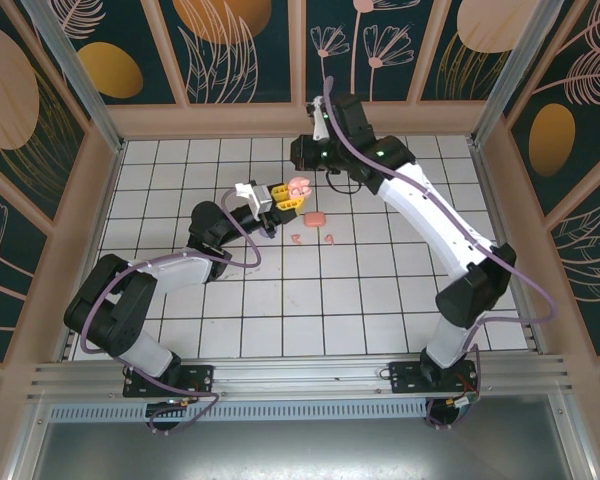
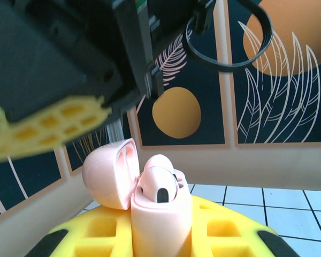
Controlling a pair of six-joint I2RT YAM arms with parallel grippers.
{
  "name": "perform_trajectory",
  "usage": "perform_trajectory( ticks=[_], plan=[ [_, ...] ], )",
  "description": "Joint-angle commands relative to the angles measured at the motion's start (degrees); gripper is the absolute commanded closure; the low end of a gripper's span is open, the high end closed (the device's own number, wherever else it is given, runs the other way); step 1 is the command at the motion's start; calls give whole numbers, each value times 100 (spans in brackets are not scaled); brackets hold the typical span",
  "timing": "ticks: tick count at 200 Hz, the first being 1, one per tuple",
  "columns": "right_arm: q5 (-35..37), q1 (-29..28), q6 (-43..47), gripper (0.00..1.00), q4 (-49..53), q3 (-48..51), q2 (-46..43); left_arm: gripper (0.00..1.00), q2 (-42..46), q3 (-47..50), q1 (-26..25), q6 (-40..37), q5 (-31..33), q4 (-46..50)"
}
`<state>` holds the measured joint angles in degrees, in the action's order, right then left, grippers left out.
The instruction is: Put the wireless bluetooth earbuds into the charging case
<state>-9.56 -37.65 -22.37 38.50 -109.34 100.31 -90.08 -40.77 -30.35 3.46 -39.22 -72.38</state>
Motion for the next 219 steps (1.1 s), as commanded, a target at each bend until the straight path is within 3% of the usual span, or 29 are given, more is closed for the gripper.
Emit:
perform_trajectory(
  ticks=[1,75,98,141,180,203,219],
  plan=[
    [-344,-9,197,94,594,-128,-33,100,86,1,-24,-139,-110,34],
    [-201,-397,-332,99,124,2047,-1737,100,-101,-158,-24,121,107,-151],
    [322,-282,-655,96,-134,2443,-2237,100,-166,-185,-24,303,134,-218],
    [734,245,-1211,77,-995,3557,-3161,100,-167,14,-24,1053,447,-149],
    [911,310,-1427,56,-1398,4537,-3511,100,-108,333,-24,1754,791,558],
    [956,311,-1578,50,-1607,5045,-3645,100,-46,491,-23,2135,1055,1260],
    [956,309,-1640,47,-1698,5244,-3658,100,-80,292,-22,2359,1147,2398]
  ],
)
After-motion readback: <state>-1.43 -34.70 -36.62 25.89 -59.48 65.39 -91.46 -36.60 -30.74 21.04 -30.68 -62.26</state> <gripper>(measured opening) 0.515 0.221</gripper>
